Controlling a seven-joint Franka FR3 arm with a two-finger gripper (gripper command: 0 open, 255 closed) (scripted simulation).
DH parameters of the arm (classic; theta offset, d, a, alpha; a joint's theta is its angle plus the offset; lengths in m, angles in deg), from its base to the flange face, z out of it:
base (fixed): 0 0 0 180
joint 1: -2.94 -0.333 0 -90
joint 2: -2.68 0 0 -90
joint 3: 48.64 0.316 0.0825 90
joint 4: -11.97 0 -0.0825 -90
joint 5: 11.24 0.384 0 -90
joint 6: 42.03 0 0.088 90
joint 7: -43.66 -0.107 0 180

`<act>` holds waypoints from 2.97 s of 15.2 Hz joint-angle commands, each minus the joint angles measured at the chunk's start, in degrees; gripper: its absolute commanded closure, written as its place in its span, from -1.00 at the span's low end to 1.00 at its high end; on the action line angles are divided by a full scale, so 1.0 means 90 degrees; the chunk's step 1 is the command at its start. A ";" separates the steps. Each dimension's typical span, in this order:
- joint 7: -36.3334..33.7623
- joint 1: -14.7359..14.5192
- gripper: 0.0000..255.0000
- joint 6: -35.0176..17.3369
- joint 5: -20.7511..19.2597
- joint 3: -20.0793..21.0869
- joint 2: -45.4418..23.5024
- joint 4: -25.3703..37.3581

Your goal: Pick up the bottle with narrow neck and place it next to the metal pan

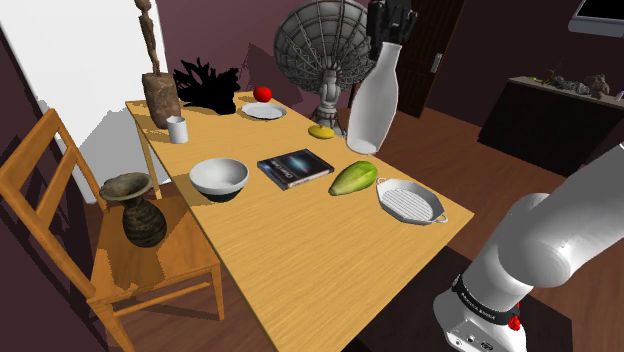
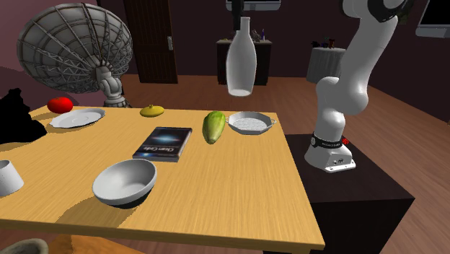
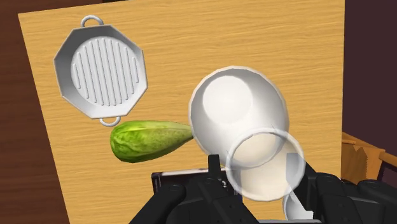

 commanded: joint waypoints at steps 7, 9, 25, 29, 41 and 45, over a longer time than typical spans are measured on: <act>0.0216 0.0062 1.00 -0.0258 -0.0028 -0.0136 0.0424 -0.0693; 0.0221 0.0061 1.00 -0.0439 -0.0027 -0.0136 0.0517 -0.0967; 0.0256 0.0056 1.00 -0.1815 -0.0015 -0.0129 0.1039 -0.2866; 0.0264 0.0055 1.00 -0.2151 -0.0011 -0.0126 0.1114 -0.3277; 0.0285 0.0050 1.00 -0.3166 0.0001 -0.0114 0.1210 -0.4387; 0.0291 0.0048 1.00 -0.3510 0.0006 -0.0110 0.1197 -0.4719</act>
